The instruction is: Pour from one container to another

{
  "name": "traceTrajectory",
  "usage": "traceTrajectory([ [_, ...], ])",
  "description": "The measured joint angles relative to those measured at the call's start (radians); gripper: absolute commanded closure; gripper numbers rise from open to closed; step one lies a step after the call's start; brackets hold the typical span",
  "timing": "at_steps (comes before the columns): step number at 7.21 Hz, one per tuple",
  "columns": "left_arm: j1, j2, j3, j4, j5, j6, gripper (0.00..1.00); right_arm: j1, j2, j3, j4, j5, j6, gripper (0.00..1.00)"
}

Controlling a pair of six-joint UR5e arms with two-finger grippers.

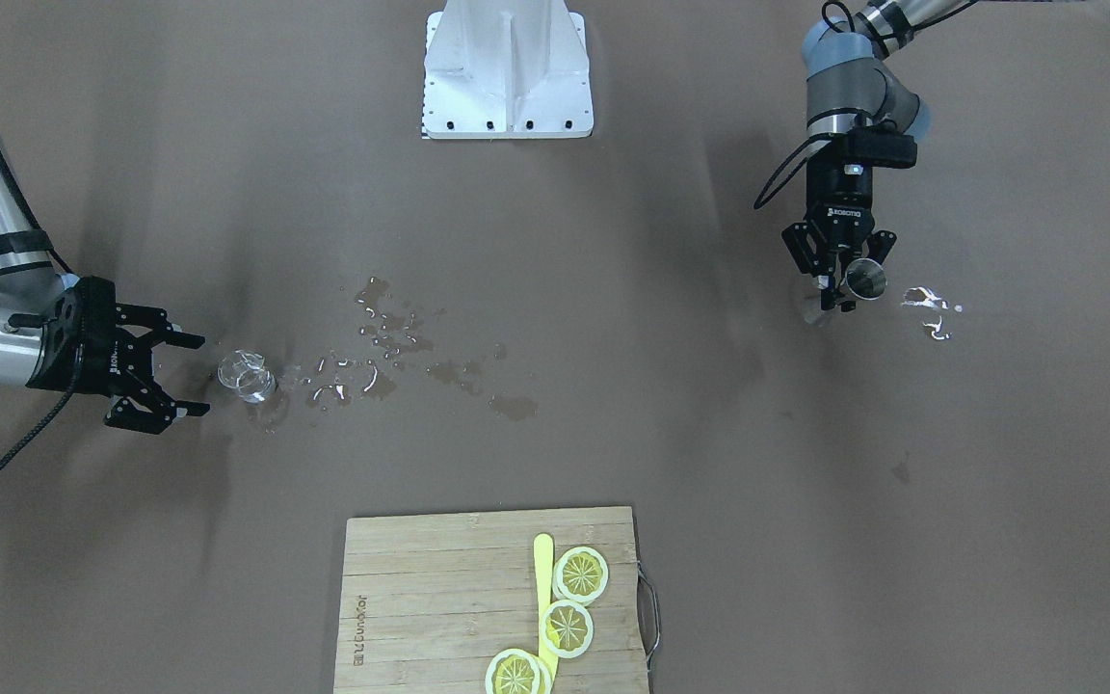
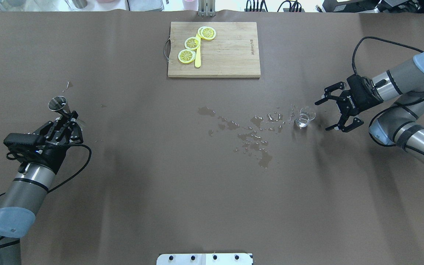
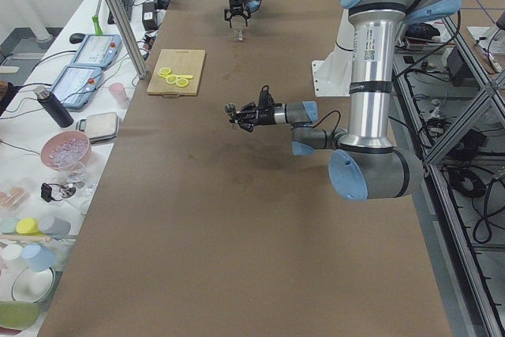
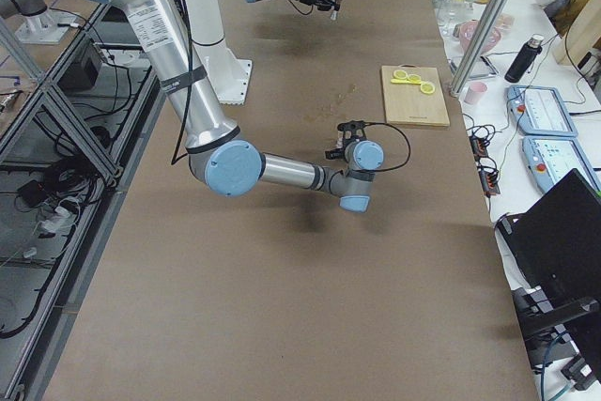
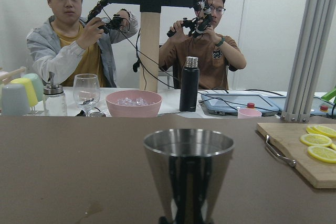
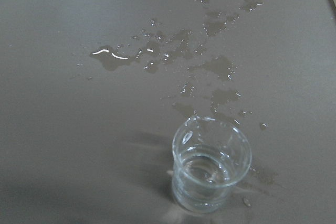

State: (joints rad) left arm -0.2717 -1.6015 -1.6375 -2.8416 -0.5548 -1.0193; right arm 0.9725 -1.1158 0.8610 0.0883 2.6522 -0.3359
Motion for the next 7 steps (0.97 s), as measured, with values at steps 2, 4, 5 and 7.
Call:
traceTrajectory([
  [2, 0.021, -0.138, 0.033, -0.013, -0.054, 0.158, 1.0, 0.0, 0.001, -0.024, 0.063, 0.001, 0.037, 0.01],
  [4, 0.05, -0.274, 0.064, -0.013, -0.131, 0.349, 1.0, -0.001, 0.01, -0.061, 0.11, 0.001, 0.066, 0.01],
  [5, 0.058, -0.328, 0.083, -0.012, -0.178, 0.41, 1.0, -0.001, 0.022, -0.081, 0.125, 0.001, 0.077, 0.01],
  [7, 0.063, -0.385, 0.102, -0.007, -0.258, 0.484, 1.0, -0.002, 0.036, -0.098, 0.136, 0.0, 0.085, 0.01],
])
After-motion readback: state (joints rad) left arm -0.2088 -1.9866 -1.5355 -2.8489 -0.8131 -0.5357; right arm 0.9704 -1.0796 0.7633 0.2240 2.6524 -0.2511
